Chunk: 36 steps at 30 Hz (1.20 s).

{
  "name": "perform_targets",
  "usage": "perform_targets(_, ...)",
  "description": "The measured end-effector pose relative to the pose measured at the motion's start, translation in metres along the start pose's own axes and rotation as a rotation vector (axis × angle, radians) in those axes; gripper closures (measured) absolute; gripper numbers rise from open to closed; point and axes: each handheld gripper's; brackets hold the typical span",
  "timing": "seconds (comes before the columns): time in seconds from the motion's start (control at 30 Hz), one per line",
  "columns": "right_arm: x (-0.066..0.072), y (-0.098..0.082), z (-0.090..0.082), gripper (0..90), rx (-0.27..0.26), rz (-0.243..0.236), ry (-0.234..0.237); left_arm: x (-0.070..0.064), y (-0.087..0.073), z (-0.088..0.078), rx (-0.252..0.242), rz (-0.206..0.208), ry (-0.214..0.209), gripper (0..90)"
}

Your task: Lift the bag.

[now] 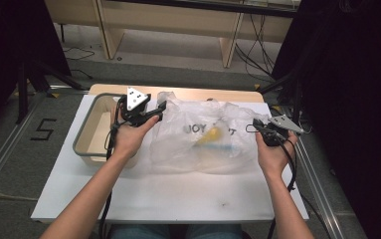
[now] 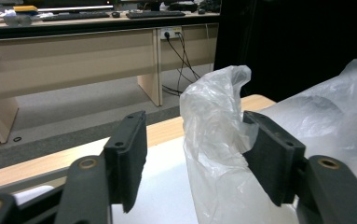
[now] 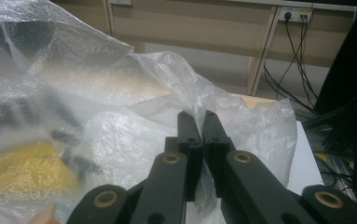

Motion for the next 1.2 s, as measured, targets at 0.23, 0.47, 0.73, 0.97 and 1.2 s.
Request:
perform_targets(0.23, 0.0, 0.0, 0.002, 89.4, 0.005, 0.009, -0.01, -0.004, 0.004, -0.009, -0.034, -0.009, -0.01, 36.2)
perform_targets(0.47, 0.0, 0.0, 0.003, 87.5, 0.001, 0.012, -0.021, -0.01, 0.003, -0.011, -0.018, 0.016, -0.02, 34.9)
perform_targets(0.73, -0.004, 0.003, -0.002, 64.4, -0.029, 0.024, -0.015, -0.012, -0.006, -0.01, 0.008, 0.028, -0.028, 35.4)
perform_targets(0.97, -0.008, 0.007, -0.008, 44.0, -0.071, 0.023, -0.013, -0.012, -0.008, -0.01, 0.02, 0.033, -0.025, 35.6)
perform_targets(1.2, -0.005, 0.019, -0.016, 37.6, -0.132, -0.005, -0.011, -0.013, -0.009, -0.009, 0.025, 0.037, -0.027, 35.8)
Point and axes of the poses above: each handheld gripper's, and its own axes: z roughly forward along the jaws, y roughly out of its top, x roughly to its left, and after that the axes turned 5 degrees about z, right-handed
